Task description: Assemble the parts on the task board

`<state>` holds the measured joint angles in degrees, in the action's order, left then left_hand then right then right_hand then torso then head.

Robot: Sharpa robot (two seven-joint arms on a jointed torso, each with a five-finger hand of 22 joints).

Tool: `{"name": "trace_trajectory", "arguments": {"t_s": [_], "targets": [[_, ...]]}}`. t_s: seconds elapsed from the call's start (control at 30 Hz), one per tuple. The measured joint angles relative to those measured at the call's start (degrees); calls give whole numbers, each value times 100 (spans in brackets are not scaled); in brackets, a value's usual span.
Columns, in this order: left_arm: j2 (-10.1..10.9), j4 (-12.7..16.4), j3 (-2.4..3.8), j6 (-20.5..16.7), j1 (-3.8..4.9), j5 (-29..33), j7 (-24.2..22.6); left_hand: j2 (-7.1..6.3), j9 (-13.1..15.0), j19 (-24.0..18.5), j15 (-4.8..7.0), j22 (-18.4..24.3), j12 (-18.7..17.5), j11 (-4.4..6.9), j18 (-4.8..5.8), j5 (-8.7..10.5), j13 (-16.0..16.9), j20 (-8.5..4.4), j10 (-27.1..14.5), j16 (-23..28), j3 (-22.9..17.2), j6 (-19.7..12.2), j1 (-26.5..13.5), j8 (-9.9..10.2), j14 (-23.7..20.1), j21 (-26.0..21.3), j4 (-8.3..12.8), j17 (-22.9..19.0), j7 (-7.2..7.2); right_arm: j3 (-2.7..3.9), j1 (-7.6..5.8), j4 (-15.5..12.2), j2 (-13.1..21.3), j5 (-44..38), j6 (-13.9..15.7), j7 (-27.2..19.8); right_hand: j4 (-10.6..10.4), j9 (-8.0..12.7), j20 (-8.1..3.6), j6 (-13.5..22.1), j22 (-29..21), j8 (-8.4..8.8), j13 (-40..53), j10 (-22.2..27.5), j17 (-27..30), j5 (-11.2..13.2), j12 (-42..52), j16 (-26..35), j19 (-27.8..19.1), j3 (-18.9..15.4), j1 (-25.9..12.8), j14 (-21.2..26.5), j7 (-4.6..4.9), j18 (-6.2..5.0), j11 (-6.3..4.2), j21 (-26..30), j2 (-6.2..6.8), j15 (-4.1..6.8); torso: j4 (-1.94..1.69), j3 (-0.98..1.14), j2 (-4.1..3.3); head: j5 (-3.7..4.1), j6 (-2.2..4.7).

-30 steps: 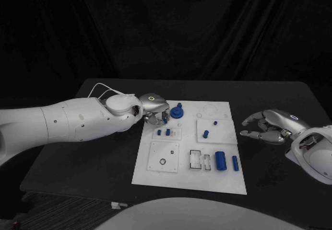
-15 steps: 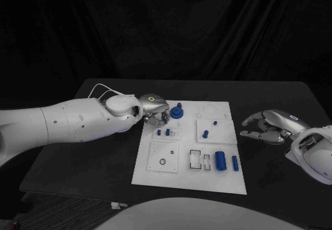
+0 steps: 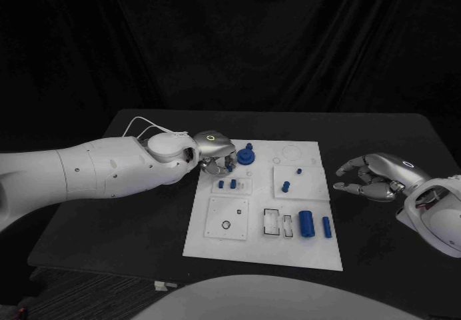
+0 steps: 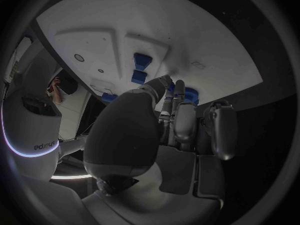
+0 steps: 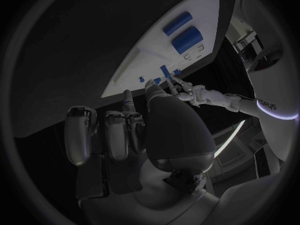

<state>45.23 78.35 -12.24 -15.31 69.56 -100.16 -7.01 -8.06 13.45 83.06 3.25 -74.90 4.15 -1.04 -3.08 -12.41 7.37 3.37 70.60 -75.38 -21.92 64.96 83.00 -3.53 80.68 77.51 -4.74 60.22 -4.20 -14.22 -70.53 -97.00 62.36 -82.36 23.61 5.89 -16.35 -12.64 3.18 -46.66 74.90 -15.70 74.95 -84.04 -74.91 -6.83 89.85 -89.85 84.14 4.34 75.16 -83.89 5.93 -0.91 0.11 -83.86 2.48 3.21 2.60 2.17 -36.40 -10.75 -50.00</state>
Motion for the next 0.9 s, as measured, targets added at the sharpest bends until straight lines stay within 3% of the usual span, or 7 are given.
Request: {"name": "trace_trajectory", "arguments": {"t_s": [0.73, 0.9], "targets": [[-18, 38, -9, -8, -26, 0, -18, 0, -26, -21, 2, 0, 0, 2, 1, 59, 15, -21, 41, 23, -16, -30, 0, 1, -42, -56, 17, -54, 30, 0, 3, 11, -3, 0, -13, 4, 16, 6, 0, 0, 4, 0, -2, 0, 0, 0, 0, 0, 0, -16, 0, 0, 0, -1, 0, 0, 0, 0, -1, 0, 0, -9, 0], [-20, 35, -9, 10, -26, 0, -12, -37, -67, -41, 16, 0, -12, 23, 1, 151, 40, 0, 20, 51, -17, -229, -37, -1, -57, -85, 17, -96, 82, 0, 4, 11, -3, 0, -14, 4, 16, 6, 0, 0, 3, 0, -2, 0, 0, 0, 0, 0, 0, -16, 0, 0, 0, 0, 0, 0, 0, 0, -1, 0, 0, -7, 0]]}}
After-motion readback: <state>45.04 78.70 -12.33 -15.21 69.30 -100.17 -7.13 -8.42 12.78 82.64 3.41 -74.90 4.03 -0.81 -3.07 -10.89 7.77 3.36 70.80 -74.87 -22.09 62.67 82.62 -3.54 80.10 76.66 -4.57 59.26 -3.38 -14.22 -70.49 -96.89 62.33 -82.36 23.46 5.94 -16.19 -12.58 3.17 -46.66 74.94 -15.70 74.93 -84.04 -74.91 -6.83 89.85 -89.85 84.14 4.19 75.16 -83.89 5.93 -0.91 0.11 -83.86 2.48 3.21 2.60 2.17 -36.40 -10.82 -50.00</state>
